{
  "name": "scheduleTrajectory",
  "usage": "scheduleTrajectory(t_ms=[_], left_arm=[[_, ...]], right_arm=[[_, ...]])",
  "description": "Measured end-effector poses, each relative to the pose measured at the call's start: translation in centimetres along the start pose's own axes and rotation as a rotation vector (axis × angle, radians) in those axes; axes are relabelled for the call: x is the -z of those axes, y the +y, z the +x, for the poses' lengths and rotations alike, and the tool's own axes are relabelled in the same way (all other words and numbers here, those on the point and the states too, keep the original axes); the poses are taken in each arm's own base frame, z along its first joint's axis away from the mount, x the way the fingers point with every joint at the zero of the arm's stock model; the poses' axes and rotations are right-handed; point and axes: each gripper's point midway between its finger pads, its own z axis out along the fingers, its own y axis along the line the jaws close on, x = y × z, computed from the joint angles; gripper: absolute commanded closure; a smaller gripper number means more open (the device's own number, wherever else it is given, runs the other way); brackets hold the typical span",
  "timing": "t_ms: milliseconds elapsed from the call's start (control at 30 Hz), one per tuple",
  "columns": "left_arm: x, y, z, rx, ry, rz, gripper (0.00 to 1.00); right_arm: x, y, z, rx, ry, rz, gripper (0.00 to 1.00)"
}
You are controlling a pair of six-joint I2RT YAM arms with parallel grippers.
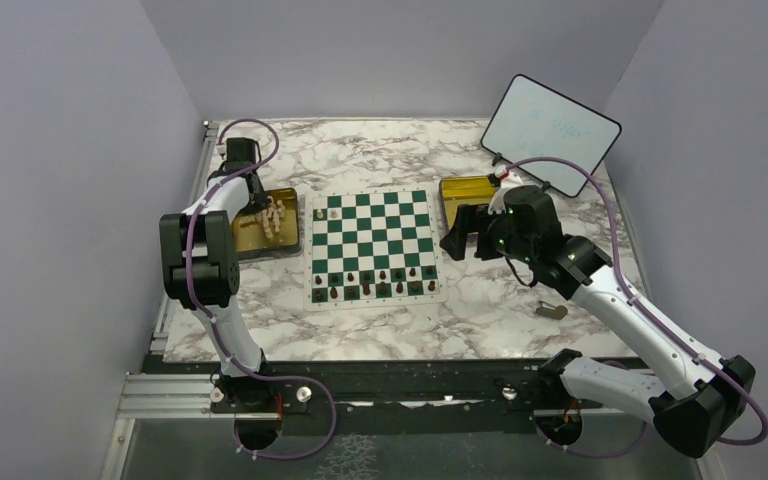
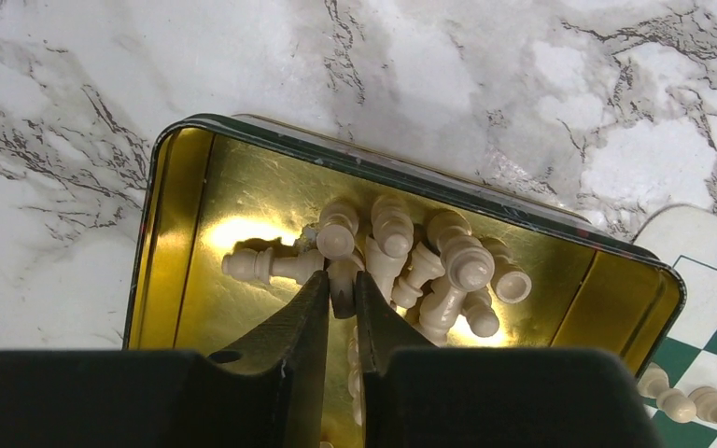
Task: Set up the chess pieces on the board
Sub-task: Pick up the chess piece from the storage box.
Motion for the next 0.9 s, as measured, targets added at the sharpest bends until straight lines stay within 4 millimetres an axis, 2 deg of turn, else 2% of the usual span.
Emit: scheduleTrajectory(t_ms=[233, 500, 767, 900], left_arm=[[0.0, -0.1, 0.1, -0.003, 0.004, 0.006, 0.9], [1.0, 0.0, 0.5, -0.016, 0.026, 0.015, 0.9], [4.5, -0.3, -1.7, -0.002, -0.04, 0.052, 0.9], [5.8, -0.6, -2.7, 0.006, -0.067, 0.072, 0.9]], right_arm=[[-0.1, 0.0, 0.1, 0.0, 0.004, 0.002, 0.0], [-0.1, 0.0, 0.1, 0.0, 0.003, 0.002, 0.0], [0.0, 0.0, 0.0, 0.001, 0.006, 0.003, 0.0], [0.3, 0.3, -0.6, 0.001, -0.005, -0.003, 0.0]])
